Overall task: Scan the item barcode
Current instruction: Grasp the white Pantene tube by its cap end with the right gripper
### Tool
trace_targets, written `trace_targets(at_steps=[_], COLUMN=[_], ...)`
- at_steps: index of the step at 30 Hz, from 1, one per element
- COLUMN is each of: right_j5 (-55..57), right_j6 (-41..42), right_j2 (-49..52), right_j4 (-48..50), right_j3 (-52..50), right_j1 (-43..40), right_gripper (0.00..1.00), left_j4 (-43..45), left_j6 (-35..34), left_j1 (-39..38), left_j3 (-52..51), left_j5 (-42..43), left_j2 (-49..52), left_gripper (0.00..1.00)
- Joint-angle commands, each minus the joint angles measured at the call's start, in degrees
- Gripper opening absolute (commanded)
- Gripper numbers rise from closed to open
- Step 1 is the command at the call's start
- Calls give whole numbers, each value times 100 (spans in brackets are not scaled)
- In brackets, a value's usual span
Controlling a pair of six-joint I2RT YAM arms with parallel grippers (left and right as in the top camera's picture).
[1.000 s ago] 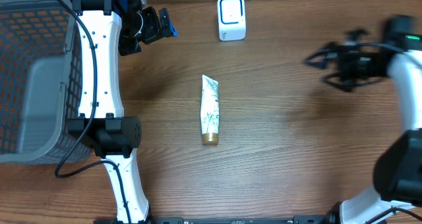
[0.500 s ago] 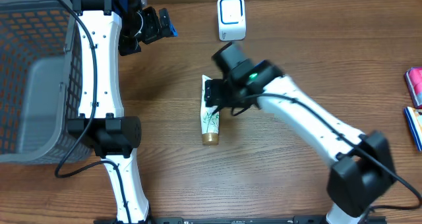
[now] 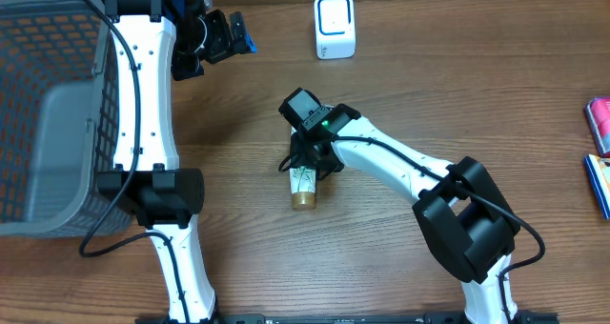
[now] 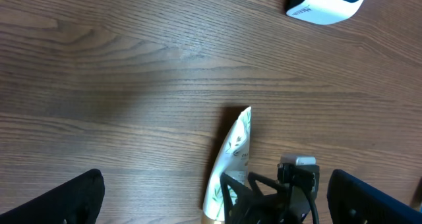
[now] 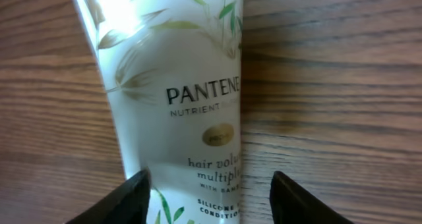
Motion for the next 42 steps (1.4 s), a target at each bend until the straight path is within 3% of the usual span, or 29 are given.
trace_targets(at_steps=[1,16,20,26,34,42], right_j5=[-343,-343,-341,295,334,407], right_j6=[48,323,273,-597,-1694,-1759], right_j2=[-15,365,363,356,358,361], right_j4=[166,291,304,-483,-382,-138], right_j3=[2,2,20,669,839,476], right_j1=[35,365,328,273,280,295], right_gripper=[45,45,39,39,43,44], left_j4=[-11,-11,-11,-11,-11,-9], left_j6=[-33,-33,-33,-33,-33,-33], left_j1=[9,9,9,9,9,9], left_j3=[44,42,44,42,42,42], left_j5=[-15,-15,-15,-15,-15,-15], left_j2=[-59,-57,-57,-57,-57,-57], left_gripper=[100,100,100,100,100,100])
